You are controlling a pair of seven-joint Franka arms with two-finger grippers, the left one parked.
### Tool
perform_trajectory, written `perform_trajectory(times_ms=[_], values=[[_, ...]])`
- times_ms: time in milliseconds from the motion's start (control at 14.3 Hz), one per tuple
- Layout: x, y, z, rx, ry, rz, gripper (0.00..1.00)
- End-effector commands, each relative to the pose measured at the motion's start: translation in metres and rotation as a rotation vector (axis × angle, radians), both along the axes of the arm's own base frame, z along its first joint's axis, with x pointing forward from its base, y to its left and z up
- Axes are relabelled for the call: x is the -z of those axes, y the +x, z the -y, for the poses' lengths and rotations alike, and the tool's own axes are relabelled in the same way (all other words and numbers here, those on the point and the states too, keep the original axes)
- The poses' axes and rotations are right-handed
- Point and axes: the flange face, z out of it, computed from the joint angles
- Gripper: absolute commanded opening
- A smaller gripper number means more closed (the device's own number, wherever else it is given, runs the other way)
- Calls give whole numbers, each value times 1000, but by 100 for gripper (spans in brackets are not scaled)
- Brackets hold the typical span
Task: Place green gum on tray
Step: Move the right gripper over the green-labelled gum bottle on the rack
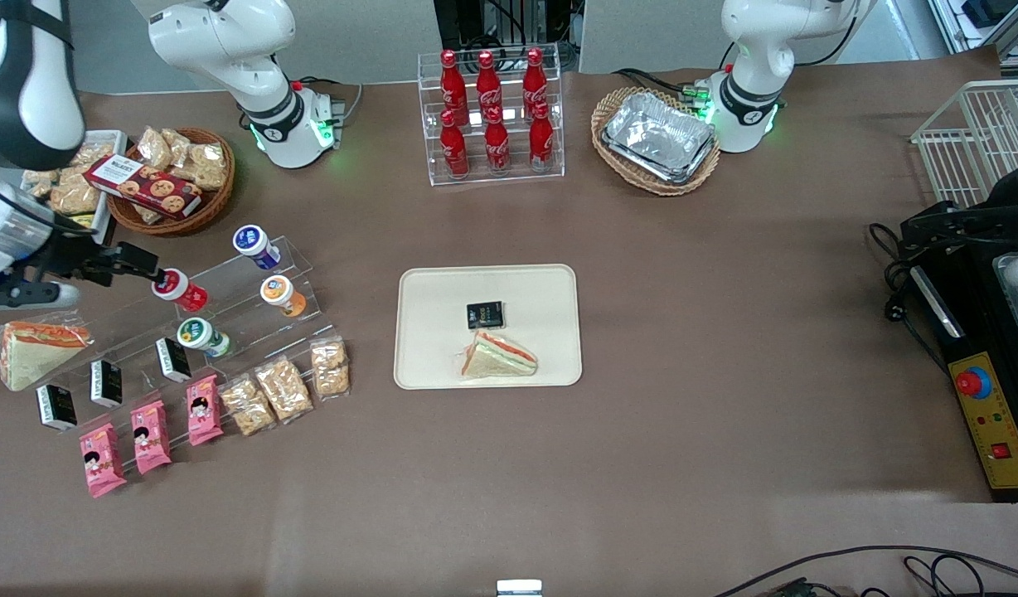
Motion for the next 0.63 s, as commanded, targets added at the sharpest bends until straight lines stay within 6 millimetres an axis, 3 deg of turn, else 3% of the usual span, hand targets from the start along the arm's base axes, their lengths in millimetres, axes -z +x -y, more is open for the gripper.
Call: perform_trajectory(times_ms=[0, 558], values=[[45, -12, -4, -44, -13, 55, 100], [110, 13, -15, -123, -69, 49, 100]])
